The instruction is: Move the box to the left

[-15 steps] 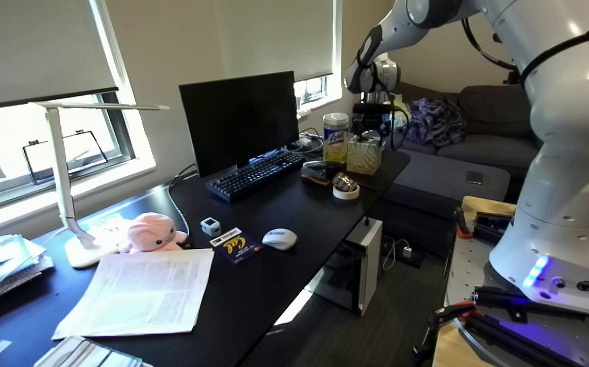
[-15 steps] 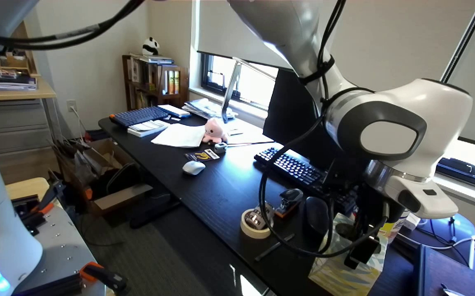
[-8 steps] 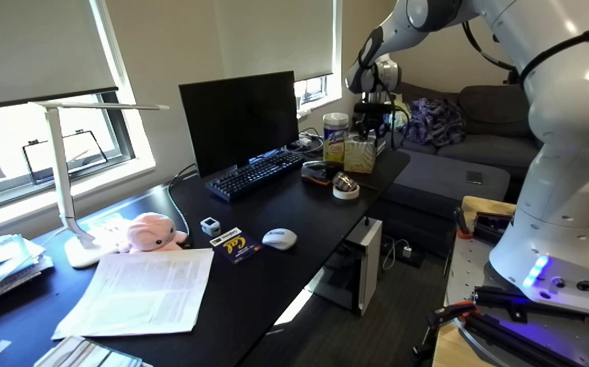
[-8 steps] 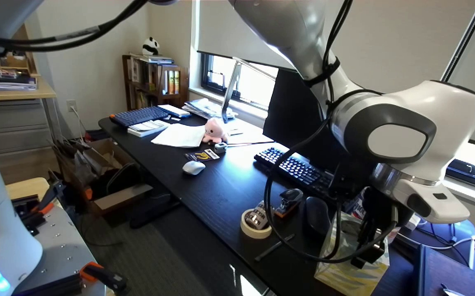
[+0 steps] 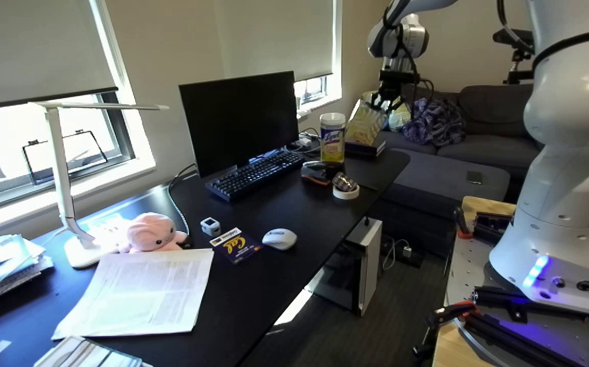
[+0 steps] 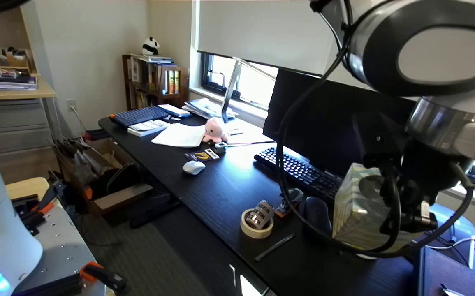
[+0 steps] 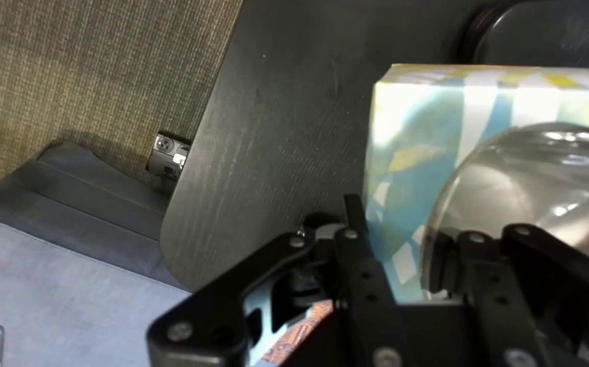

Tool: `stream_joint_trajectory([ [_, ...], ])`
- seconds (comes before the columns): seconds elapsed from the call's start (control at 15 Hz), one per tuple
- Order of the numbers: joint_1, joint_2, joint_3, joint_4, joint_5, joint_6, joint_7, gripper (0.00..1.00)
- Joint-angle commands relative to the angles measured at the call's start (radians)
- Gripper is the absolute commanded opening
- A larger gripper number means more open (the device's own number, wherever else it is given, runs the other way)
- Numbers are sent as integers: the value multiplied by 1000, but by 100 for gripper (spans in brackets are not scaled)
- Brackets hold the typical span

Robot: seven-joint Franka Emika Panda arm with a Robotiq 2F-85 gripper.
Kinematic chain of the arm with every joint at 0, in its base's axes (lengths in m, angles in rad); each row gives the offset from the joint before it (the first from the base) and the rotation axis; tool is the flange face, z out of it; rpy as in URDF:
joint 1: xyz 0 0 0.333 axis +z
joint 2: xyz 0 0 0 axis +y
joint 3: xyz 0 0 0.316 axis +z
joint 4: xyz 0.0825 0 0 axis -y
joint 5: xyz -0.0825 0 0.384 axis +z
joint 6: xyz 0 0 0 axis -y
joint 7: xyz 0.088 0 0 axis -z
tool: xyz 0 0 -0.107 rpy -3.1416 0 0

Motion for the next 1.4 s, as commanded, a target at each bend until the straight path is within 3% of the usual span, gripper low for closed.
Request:
stream_joint_trajectory([
  [0.0, 28, -196, 14, -161, -44, -63, -143, 4],
  [0.27, 134, -353, 31, -261, -137, -156, -168, 4],
  [0.47, 224, -416, 80, -268, -186, -226, -162, 4],
  [0.53, 238, -420, 89, -257, -170, -247, -203, 4],
  [0.6, 227, -378, 66, -236, -158, -218, -149, 4],
  [0.93, 235, -378, 60, -236, -159, -222, -140, 4],
  [1.33, 395, -429, 196, -218, -347, -245, -95, 4],
])
